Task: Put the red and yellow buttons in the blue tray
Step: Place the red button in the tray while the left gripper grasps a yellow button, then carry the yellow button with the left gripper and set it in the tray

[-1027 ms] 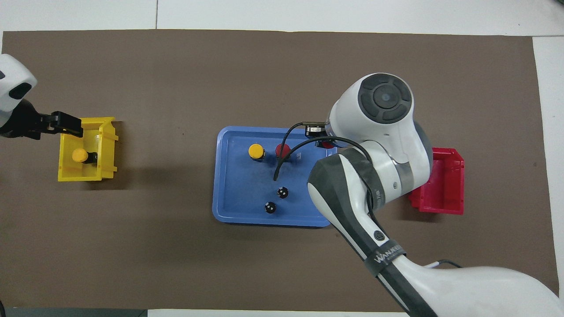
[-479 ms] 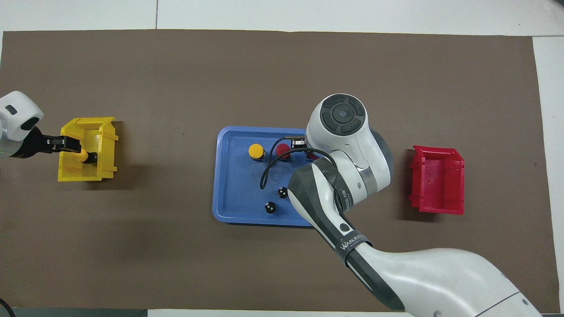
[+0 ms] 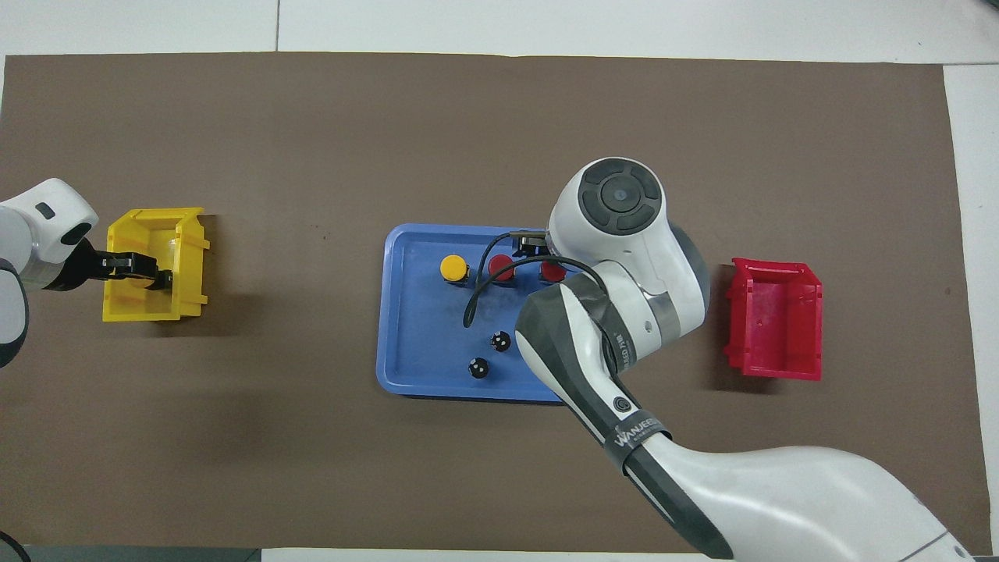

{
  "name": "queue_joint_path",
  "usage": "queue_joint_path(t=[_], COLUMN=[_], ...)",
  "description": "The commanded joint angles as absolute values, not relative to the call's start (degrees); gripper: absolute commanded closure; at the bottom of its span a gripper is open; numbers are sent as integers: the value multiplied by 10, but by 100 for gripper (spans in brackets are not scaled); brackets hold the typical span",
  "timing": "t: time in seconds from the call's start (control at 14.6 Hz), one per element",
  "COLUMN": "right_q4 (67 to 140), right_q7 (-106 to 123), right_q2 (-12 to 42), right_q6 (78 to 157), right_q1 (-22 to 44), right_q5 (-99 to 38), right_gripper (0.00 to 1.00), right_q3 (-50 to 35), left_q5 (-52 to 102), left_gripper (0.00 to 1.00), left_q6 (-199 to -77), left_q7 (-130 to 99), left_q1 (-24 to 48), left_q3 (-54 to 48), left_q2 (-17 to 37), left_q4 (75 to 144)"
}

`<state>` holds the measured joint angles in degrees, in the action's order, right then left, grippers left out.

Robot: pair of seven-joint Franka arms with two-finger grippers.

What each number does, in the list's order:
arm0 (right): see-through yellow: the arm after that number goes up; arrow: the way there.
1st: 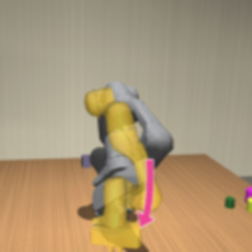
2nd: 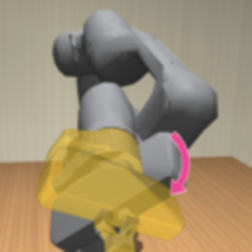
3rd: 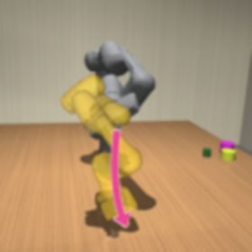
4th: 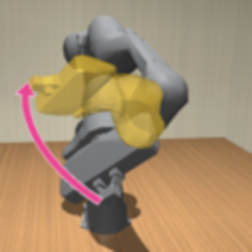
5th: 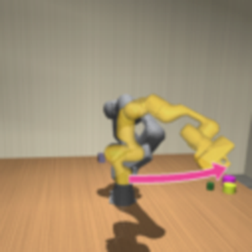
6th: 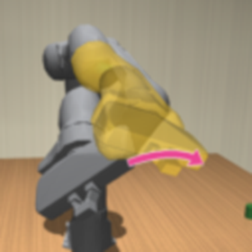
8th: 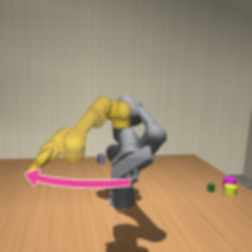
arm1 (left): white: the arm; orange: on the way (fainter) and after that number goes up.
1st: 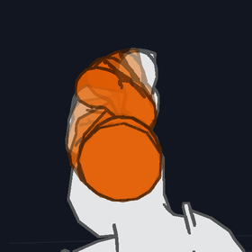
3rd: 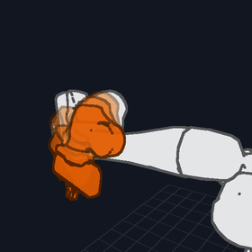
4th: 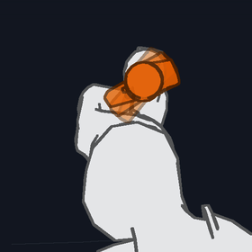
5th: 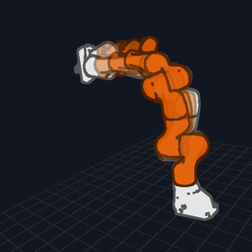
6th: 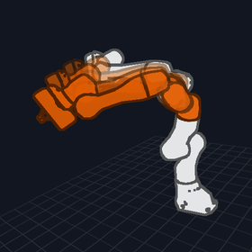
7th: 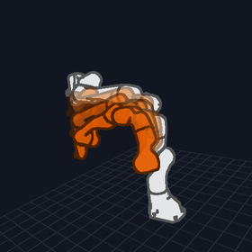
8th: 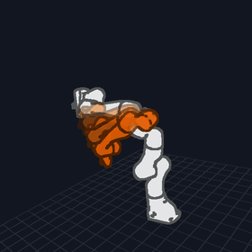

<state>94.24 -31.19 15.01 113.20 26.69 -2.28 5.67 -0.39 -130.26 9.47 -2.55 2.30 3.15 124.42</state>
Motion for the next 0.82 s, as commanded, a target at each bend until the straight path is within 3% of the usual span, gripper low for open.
queue_joint_path(t=[0.0,0.07,0.14,0.21,0.41,0.62,0.75], right_q4=[875,861,860,860,862,938,938], right_q7=[-265,-234,-199,-162,-58,-4,1], right_q2=[103,88,63,47,21,-13,-14], right_q6=[1014,977,944,918,859,876,874], right_q1=[194,168,136,105,28,-11,-16], right_q5=[-18,-18,-18,-23,-24,-24,-21], right_gripper=[0,0,0,0,0,0,0], right_q3=[54,54,54,54,54,54,48], left_q5=[-11,-11,-11,-11,-11,-11,-11], left_gripper=[25,28,54,98,99,99,99], left_q6=[-1338,-1339,-1340,-1346,-1302,-1118,-1069], left_q7=[97,96,91,94,90,85,-3], left_q1=[-22,-22,-21,-22,-23,-15,50], left_q3=[24,24,24,24,24,23,20], left_q2=[28,29,35,37,47,49,55], left_q4=[1270,1272,1273,1273,1229,1081,1035])
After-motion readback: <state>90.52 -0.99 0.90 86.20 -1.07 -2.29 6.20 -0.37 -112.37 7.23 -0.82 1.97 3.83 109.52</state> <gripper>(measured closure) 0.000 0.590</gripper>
